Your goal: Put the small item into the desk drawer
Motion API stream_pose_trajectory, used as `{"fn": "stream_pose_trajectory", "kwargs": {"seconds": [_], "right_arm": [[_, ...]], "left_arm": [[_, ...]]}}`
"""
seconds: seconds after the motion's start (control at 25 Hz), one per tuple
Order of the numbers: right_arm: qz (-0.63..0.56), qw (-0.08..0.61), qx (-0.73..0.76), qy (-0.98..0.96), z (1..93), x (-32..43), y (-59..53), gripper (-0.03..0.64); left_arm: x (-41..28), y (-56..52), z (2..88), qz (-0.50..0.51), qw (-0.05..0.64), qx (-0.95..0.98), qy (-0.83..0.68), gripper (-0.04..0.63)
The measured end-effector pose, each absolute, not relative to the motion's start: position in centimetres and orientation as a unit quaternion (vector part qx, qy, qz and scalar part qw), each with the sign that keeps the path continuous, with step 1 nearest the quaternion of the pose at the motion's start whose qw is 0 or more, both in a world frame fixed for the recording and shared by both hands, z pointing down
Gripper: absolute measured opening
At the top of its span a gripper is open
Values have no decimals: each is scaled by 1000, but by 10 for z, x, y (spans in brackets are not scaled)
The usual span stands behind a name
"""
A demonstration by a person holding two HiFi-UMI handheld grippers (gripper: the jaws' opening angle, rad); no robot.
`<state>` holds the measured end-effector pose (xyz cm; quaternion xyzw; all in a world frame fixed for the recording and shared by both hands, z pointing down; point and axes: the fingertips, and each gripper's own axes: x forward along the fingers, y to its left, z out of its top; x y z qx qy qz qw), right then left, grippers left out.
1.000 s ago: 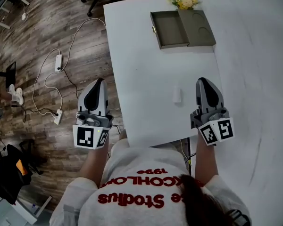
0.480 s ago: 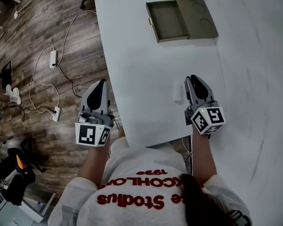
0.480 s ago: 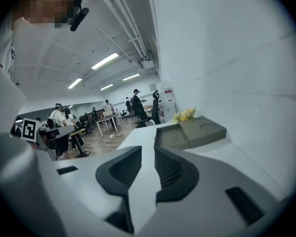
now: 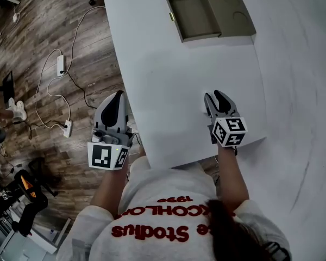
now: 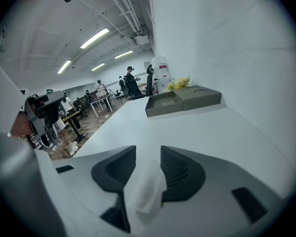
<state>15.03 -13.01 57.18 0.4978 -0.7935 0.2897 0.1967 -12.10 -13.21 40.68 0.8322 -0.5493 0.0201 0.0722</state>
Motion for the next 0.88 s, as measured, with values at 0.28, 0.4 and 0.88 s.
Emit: {"fn": "stream_pose_trajectory", "kwargs": {"seconds": [0.28, 0.4, 0.88], "right_arm": [[316, 247, 485, -777, 609, 143, -111, 164], [323, 258, 483, -772, 620, 143, -107, 153], [302, 204, 481, -797, 578, 137, -124, 138]], "left_arm": [[-117, -131, 415, 29, 78, 835, -544, 6], [-115, -130, 416, 29, 77, 835, -544, 6], [-115, -131, 391, 11, 51, 838, -543, 6]]}}
